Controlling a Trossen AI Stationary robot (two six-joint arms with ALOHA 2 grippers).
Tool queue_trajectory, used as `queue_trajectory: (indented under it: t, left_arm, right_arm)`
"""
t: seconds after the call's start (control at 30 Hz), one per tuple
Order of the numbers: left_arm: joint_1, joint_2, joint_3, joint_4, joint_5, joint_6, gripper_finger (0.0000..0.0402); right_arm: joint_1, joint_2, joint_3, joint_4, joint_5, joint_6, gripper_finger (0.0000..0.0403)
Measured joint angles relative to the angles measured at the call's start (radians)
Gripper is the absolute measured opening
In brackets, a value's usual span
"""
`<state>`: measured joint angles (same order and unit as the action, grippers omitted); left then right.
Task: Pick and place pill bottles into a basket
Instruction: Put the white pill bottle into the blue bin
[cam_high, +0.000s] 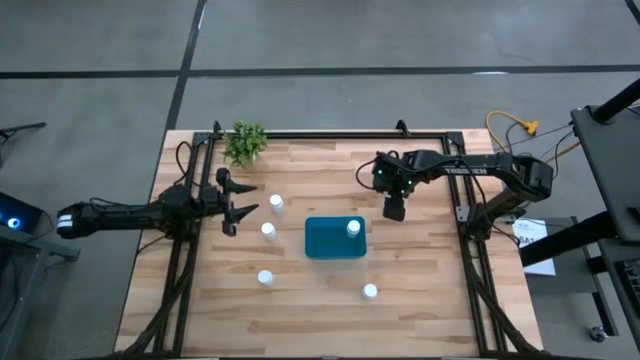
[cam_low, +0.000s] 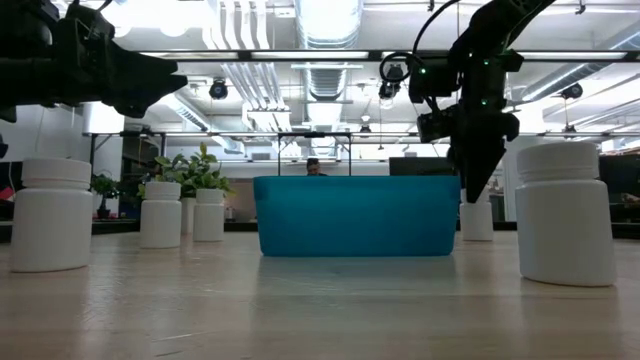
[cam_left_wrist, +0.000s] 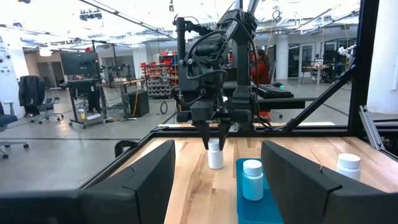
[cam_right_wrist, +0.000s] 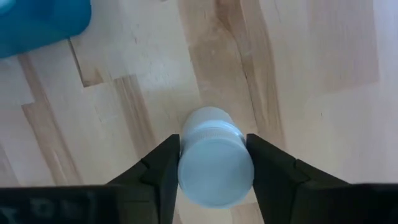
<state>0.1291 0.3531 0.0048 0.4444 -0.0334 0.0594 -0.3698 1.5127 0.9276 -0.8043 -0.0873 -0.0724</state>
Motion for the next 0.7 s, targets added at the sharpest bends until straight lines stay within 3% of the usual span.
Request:
queue_trajectory:
  t: [0.37,0.7]
  left_arm:
    - [0.000,0.000,0.000,0.000,0.000,0.000,0.0222]
    - [0.000,0.000,0.000,0.000,0.000,0.000,0.0222]
  right_arm:
    - [0.001,-0.003,0.054,-0.072,-0.027,0.054,0.0148]
    - [0.036,-0.017,0.225,-0.180,-0.025,0.055,0.0148]
